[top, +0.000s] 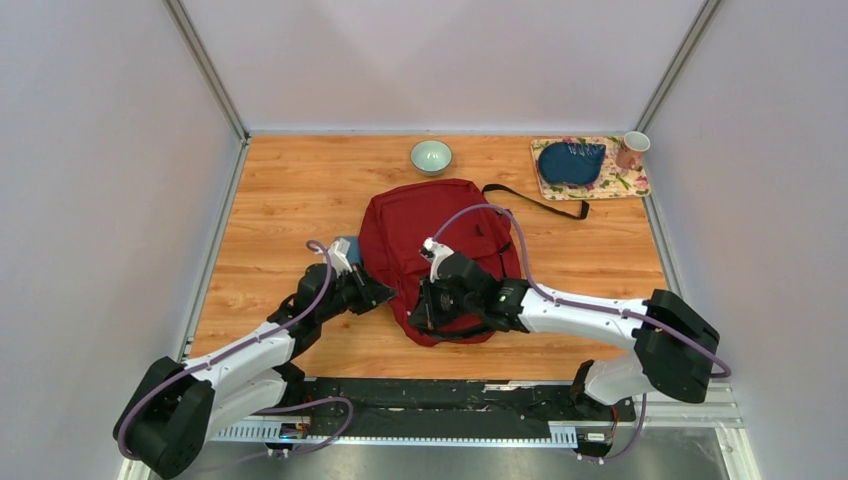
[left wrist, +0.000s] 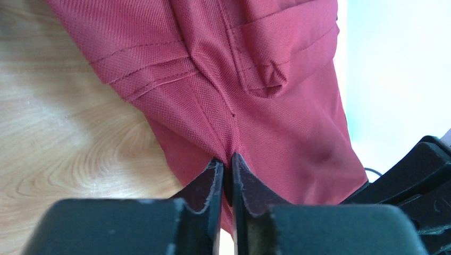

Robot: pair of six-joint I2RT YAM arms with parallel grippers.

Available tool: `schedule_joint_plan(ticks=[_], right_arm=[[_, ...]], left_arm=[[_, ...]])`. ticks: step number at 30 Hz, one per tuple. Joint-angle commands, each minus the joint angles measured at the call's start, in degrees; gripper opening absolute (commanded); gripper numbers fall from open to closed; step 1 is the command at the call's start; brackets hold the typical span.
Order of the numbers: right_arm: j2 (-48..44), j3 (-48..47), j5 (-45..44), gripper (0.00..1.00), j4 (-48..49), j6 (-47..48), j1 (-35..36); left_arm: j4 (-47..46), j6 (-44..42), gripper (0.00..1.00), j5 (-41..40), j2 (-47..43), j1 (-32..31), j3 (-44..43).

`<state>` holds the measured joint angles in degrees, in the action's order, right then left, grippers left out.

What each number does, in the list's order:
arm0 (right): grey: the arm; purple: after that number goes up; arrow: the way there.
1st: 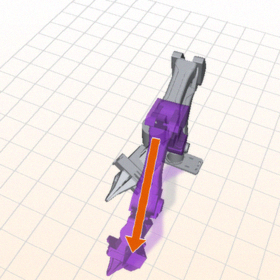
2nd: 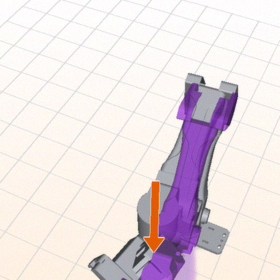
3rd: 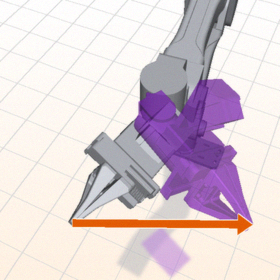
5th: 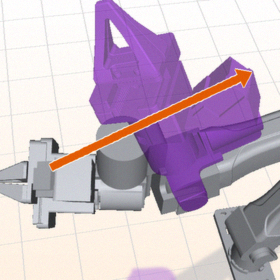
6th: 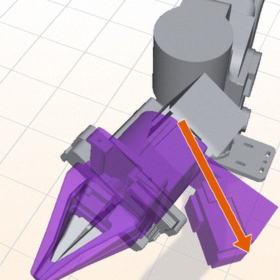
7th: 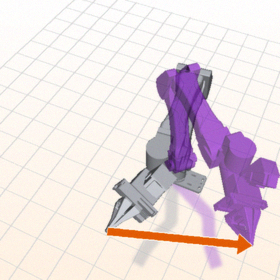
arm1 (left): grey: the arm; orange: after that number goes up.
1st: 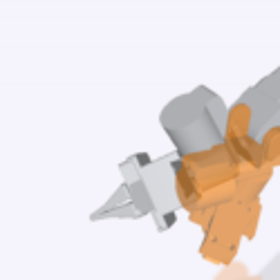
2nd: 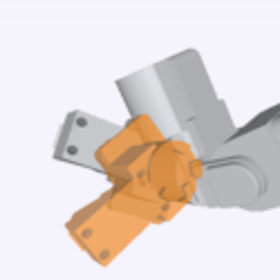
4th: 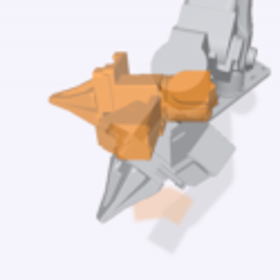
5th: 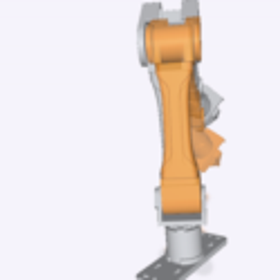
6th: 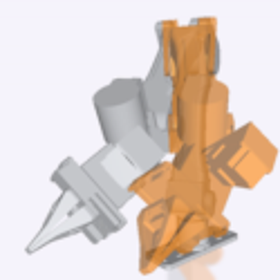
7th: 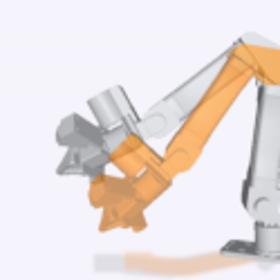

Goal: Pack the student bag
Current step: Zip the student bag at the center of the board.

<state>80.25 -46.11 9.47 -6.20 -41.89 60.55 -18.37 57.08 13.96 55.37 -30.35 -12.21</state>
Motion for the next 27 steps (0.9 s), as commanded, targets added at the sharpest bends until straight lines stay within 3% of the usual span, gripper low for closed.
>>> schedule_joint_plan(ticks=[1,2,10,16,23,24,25,27], right_arm=[[-3.9,0.7,1.4,0.00,-0.6,2.2,0.4],[-4.7,0.8,1.5,0.00,-1.9,2.8,0.4],[-7.6,3.0,2.8,0.00,-12.2,12.4,0.4],[-12.1,4.9,0.5,0.00,-18.0,14.1,0.3],[-14.1,5.8,-0.2,0.00,-18.0,14.4,0.3],[-13.8,5.6,-0.1,0.00,-17.4,14.0,0.3],[-13.5,5.5,0.2,0.00,-16.2,13.9,0.3],[-12.2,4.9,0.5,0.00,-14.7,12.7,0.3]], left_arm=[[0.9,-2.8,0.10,-2.3,-2.1,-0.3,-1.0],[1.4,-3.4,0.00,-3.0,-2.5,-0.3,-1.0],[4.6,-8.3,0.00,-8.1,-5.1,-0.3,0.6],[5.3,-10.2,0.00,-9.0,-5.4,0.5,0.6],[7.4,-11.4,0.00,-4.3,-8.0,6.2,0.0],[7.6,-11.2,0.05,-3.7,-8.2,6.4,-0.1],[7.7,-11.0,0.26,-2.6,-8.8,6.5,0.0],[7.6,-9.3,0.46,-1.0,-9.8,6.5,0.6]])
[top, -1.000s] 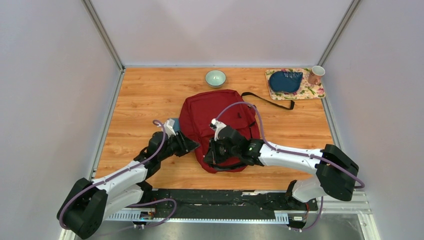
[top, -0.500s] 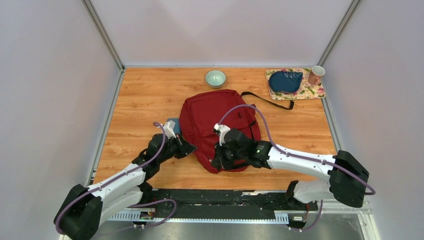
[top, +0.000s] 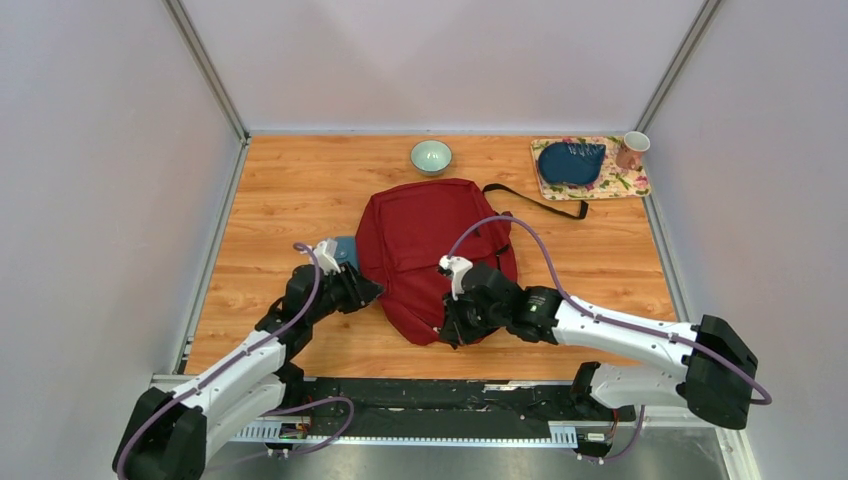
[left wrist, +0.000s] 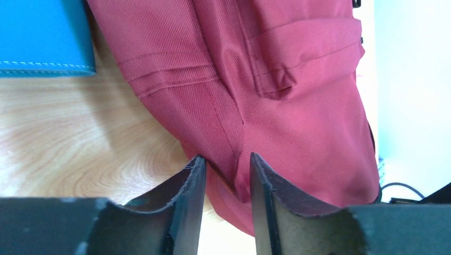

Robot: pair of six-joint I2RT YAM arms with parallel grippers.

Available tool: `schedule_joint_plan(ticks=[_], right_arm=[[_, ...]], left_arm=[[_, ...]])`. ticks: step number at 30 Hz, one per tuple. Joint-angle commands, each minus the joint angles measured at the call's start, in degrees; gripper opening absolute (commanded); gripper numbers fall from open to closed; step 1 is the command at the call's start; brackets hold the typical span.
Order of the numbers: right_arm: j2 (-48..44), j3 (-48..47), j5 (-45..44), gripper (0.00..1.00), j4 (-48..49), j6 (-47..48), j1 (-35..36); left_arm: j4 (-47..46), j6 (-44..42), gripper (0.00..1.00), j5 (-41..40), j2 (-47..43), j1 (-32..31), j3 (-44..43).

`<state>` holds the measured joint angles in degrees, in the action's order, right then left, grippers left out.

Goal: Pack the student bag
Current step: Zip the student bag at the center of the board.

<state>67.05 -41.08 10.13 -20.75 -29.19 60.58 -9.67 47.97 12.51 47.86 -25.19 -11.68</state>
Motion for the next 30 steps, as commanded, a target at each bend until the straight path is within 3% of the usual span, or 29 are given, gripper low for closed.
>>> schedule_joint_plan(ticks=[1,2,5,14,20,30], right_arm=[[1.4,-0.3,0.0,0.00,0.6,-0.3,0.2],[1.8,-0.5,0.5,0.00,2.1,-0.7,0.2],[3.2,-0.7,0.9,0.00,5.0,-2.1,0.2],[5.5,-2.2,0.4,0.00,5.2,-1.6,0.2],[4.3,-3.7,0.9,0.00,4.2,-0.3,0.2],[4.4,-3.8,-0.5,0.00,3.8,-0.5,0.2]], left_arm=[[-1.1,0.5,0.56,2.1,-3.5,1.3,0.4],[-1.0,1.2,0.72,2.4,-4.6,1.3,1.3],[-0.1,4.8,0.83,2.7,-10.0,1.3,3.8],[6.5,11.2,0.84,0.7,-25.5,0.4,10.2],[12.0,9.3,0.84,-0.4,-21.8,-1.4,5.6],[10.0,10.4,0.84,-3.9,-17.1,-8.1,3.2]])
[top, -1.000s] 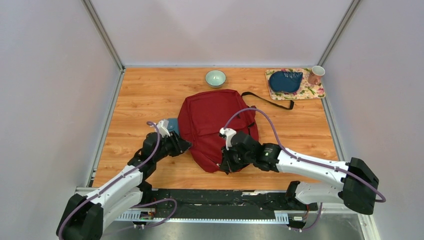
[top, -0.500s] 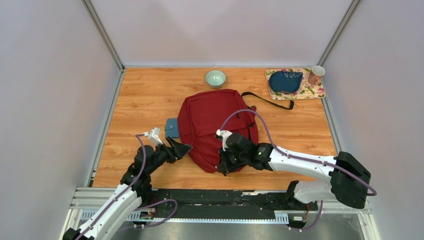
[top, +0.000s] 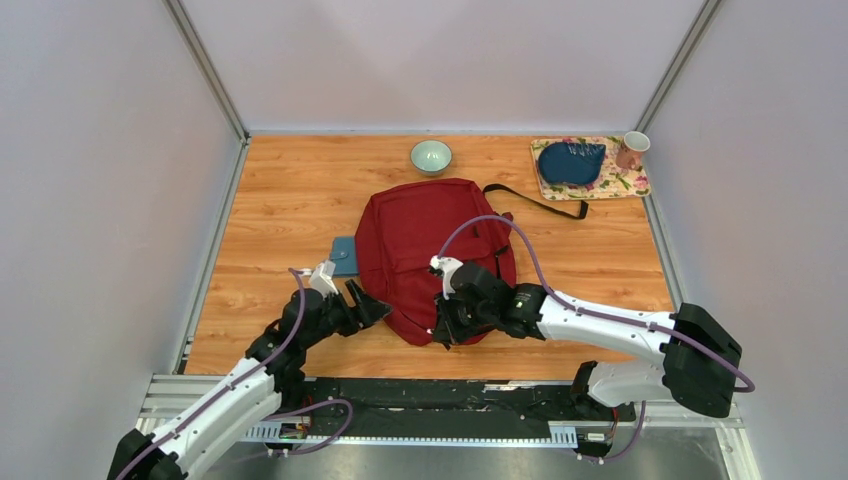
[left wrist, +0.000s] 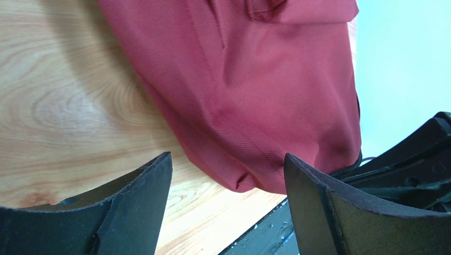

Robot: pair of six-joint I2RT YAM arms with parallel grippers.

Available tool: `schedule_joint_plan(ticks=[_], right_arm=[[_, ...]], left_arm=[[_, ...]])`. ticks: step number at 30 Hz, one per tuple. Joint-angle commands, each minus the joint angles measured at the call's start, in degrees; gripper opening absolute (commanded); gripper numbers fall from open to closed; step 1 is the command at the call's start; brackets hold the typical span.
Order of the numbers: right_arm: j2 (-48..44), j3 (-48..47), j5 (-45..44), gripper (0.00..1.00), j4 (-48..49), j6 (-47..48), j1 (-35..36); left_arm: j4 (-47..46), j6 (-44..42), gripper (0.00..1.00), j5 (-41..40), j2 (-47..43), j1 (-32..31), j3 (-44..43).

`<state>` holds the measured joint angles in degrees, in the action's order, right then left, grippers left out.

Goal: Pack the student bag
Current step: Zip the student bag at the center of the board.

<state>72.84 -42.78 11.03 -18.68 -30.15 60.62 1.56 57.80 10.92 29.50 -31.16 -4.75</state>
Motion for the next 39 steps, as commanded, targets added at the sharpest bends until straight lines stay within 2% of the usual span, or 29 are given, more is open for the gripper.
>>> schedule_joint_plan(ticks=[1,12,23,24,25,27,28,31,34,36,39], right_arm=[[-1.6,-2.0,-1.6,0.00,1.6,0.5,0.2],[-2.7,-2.1,-1.4,0.00,1.2,1.1,0.2],[-2.1,-1.8,1.1,0.00,1.6,1.2,0.2],[-2.1,-1.7,1.5,0.00,1.7,1.2,0.2],[-2.1,-1.6,1.6,0.00,1.6,1.3,0.2],[-2.4,-1.5,1.4,0.00,1.4,1.4,0.2],[-2.4,-1.3,1.2,0.00,1.1,1.4,0.2],[-3.7,-0.9,-0.2,0.00,-0.4,1.8,0.2],[-5.4,0.1,-0.8,0.00,-1.5,2.6,0.1],[-7.0,1.0,-1.7,0.00,-2.8,3.3,0.1],[-8.1,1.6,-2.4,0.00,-4.0,3.6,0.0]], left_arm=[[-1.2,0.6,0.84,-3.3,1.4,-2.6,-3.9],[-1.3,-0.2,0.84,-10.8,7.3,-13.4,-8.2],[-13.8,1.3,0.82,-12.9,17.3,-18.3,-9.2],[-14.5,1.2,0.78,-13.0,18.4,-18.6,-9.3],[-14.9,1.1,0.64,-13.5,18.7,-18.7,-9.3],[-14.6,0.7,0.46,-14.3,18.5,-18.9,-9.0],[-14.0,0.6,0.26,-15.8,17.9,-18.9,-8.7],[-9.6,0.2,0.00,-20.8,13.6,-18.9,-7.5],[-3.6,-0.8,0.00,-26.5,7.1,-18.9,-6.1],[4.5,-2.1,0.00,-31.4,0.7,-18.9,-5.1],[7.8,-2.2,0.00,-33.9,-4.1,-18.8,-3.9]])
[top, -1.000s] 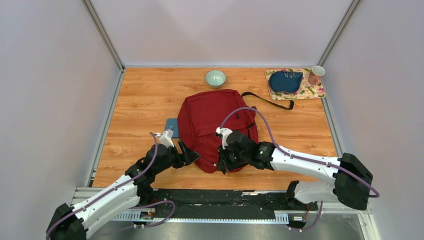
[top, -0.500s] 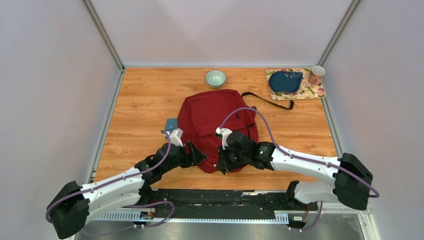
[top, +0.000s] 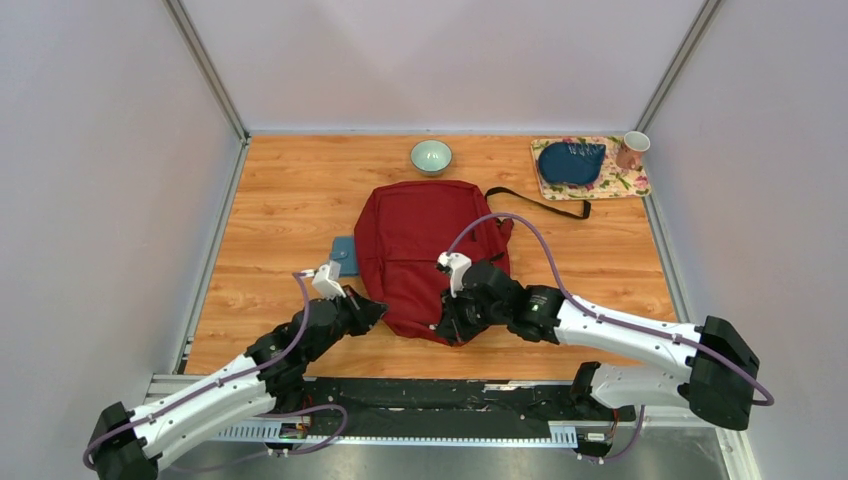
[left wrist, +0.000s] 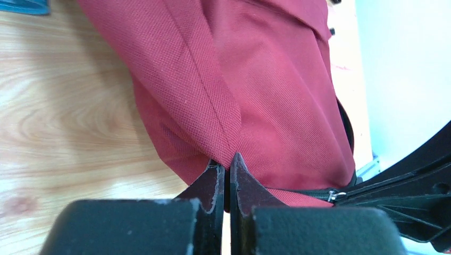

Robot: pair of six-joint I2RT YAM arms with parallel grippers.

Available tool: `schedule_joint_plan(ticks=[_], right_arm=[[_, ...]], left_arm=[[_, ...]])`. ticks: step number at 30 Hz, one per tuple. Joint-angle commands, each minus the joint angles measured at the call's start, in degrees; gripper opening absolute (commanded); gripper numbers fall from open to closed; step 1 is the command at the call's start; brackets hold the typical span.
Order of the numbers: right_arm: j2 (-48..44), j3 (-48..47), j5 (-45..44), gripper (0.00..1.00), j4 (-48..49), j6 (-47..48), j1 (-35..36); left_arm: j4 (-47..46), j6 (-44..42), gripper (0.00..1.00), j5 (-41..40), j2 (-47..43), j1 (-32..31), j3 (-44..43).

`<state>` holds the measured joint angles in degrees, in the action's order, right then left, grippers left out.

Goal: Pack the student bag
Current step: Zip the student bag at the center of the board.

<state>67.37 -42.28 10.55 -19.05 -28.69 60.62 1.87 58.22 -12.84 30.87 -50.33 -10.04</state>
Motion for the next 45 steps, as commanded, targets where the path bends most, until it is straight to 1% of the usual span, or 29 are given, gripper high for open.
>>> schedule_joint_plan(ticks=[1,2,3,4,5,6,7,8,11,13,15,16,17,20,27,28,29,30,31,32,34,35,37,38,39,42,43,44,45], right_arm=[[-2.8,1.1,-1.8,0.00,-3.7,2.2,0.0],[-2.9,1.1,-1.7,0.00,-3.8,2.2,0.0],[-2.9,1.1,-1.8,0.00,-3.9,2.2,0.0],[-2.9,1.1,-1.7,0.00,-3.7,2.2,0.0],[-2.9,1.1,-1.6,0.00,-3.5,2.1,0.0],[-2.7,1.1,-1.5,0.00,-3.2,1.9,0.0],[-2.7,1.1,-1.2,0.00,-2.8,1.8,0.0],[-2.7,1.1,-1.0,0.00,-2.0,1.7,0.0],[-2.4,1.4,-0.9,0.00,-0.5,1.2,0.1],[-1.7,1.1,-0.2,0.00,0.2,0.8,0.0],[-1.1,1.0,0.2,0.00,0.6,0.7,0.0],[-0.8,1.0,0.2,0.00,0.8,0.6,0.0],[-0.7,1.0,0.1,0.00,0.9,0.6,-0.1],[-0.8,1.2,0.3,0.00,0.8,0.7,0.0],[-0.8,1.0,0.2,0.00,0.6,1.4,0.1],[-0.6,0.9,0.5,0.00,0.7,1.4,0.0],[-0.5,0.8,0.7,0.00,0.6,1.4,0.0],[-0.4,0.9,0.8,0.00,0.6,1.5,0.0],[-0.5,1.0,0.5,0.00,0.2,1.4,0.0],[-0.6,1.1,0.2,0.00,-0.3,1.5,0.0],[-1.0,1.3,-1.7,0.00,-2.1,1.9,0.0],[-1.2,1.4,-2.5,0.00,-3.0,2.3,0.0],[-1.7,1.6,-5.3,0.00,-5.4,2.7,-0.5],[-2.2,1.8,-5.5,0.00,-5.6,2.7,-0.8],[-2.4,2.0,-5.5,0.00,-5.6,2.7,-1.1],[-3.3,2.7,-5.2,0.00,-5.1,2.7,-1.7],[-3.2,2.7,-5.1,0.00,-5.0,2.8,-1.7],[-3.0,2.7,-4.9,0.00,-4.9,2.8,-1.7],[-2.9,2.8,-4.7,0.00,-4.6,2.8,-1.7]], left_arm=[[7.7,-2.5,0.00,-10.2,-6.9,0.5,1.7],[7.8,-2.5,0.00,-10.0,-7.3,0.5,2.0],[7.7,-2.8,0.08,-9.7,-7.6,0.4,2.0],[7.2,-3.1,0.20,-9.0,-7.8,0.5,2.0],[6.1,-3.5,0.48,-7.0,-7.7,0.5,2.0],[4.0,-3.9,0.63,-5.7,-7.4,0.4,1.8],[2.5,-3.9,0.73,-4.3,-6.5,0.5,1.8],[0.9,-3.8,0.82,-0.8,-5.9,0.4,1.8],[-4.7,-2.6,0.82,4.8,-2.2,0.4,0.9],[-6.7,0.6,0.82,7.8,1.0,-0.1,1.0],[-13.4,5.1,0.82,8.8,3.1,-1.6,3.4],[-15.3,6.3,0.82,8.3,5.0,-2.9,4.2],[-17.0,7.3,0.82,5.5,5.8,-5.9,4.9],[-15.7,8.0,0.82,0.1,8.2,-9.9,3.6],[-17.4,6.5,0.82,0.7,10.9,-10.0,2.0],[-17.3,6.0,0.66,0.5,10.9,-10.0,1.8],[-17.1,4.8,0.55,-0.2,10.7,-10.0,1.7],[-16.6,4.2,0.40,-0.5,9.9,-10.0,1.7],[-15.9,3.4,0.00,-1.3,9.4,-10.0,1.6],[-12.1,1.9,0.00,-3.7,8.6,-10.0,1.0],[-7.4,-0.2,0.00,-6.5,5.4,-10.0,0.2],[-2.2,-2.0,0.00,-9.8,4.0,-9.9,-0.6],[4.6,-3.1,0.00,-13.6,-0.7,-9.9,-1.2],[9.7,-3.4,0.00,-16.8,-2.5,-9.9,-1.3],[11.8,-3.3,0.00,-18.2,-5.8,-9.9,-1.3],[16.9,-3.4,0.00,-20.1,-11.4,-9.9,-0.5],[17.1,-3.9,0.28,-19.7,-12.4,-9.9,-0.4],[16.7,-5.6,0.47,-17.9,-12.9,-9.9,-0.6],[16.9,-6.5,0.61,-17.1,-13.0,-9.9,-1.1]])
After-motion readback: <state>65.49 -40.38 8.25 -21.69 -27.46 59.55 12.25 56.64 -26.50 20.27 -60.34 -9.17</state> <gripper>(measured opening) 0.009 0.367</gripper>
